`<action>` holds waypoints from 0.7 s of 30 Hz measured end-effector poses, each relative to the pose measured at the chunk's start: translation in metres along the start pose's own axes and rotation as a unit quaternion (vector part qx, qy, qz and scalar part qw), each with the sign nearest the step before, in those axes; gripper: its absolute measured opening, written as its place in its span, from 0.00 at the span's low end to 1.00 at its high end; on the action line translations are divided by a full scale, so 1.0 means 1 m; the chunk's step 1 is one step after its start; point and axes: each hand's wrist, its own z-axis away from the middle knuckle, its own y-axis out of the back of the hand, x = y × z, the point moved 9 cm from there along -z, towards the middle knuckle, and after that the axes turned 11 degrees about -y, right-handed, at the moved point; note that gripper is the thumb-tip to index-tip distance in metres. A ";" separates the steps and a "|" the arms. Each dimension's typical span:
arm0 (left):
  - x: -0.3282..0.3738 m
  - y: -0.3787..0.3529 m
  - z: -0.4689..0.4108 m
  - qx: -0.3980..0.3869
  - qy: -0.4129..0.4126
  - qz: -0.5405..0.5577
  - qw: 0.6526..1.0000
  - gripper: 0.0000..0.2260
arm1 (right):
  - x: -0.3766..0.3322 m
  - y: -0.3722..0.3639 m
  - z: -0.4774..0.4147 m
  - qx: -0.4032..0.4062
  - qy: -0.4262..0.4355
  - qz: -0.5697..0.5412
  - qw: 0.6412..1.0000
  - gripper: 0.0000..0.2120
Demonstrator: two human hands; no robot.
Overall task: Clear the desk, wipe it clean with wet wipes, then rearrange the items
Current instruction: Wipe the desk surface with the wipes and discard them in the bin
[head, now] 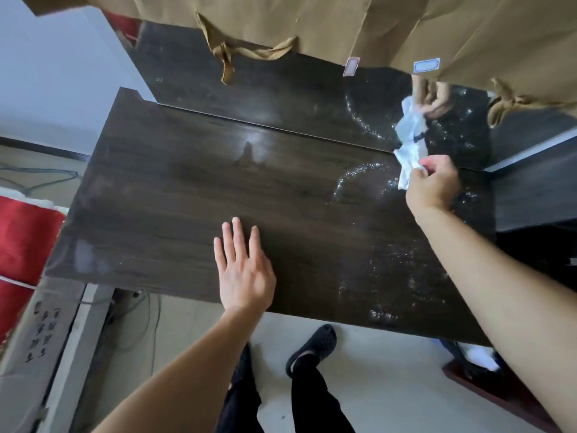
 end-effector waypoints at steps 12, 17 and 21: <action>0.008 0.013 -0.003 -0.003 0.023 -0.027 0.999 0.22 | -0.041 -0.096 0.077 -0.203 0.300 0.219 0.906 0.12; 0.009 0.016 -0.005 0.001 0.034 -0.030 0.999 0.22 | -0.019 -0.079 0.116 -0.448 0.300 0.155 0.828 0.11; 0.010 0.017 -0.006 0.001 0.035 -0.026 0.999 0.22 | -0.047 -0.090 0.026 -0.230 0.210 0.118 0.943 0.15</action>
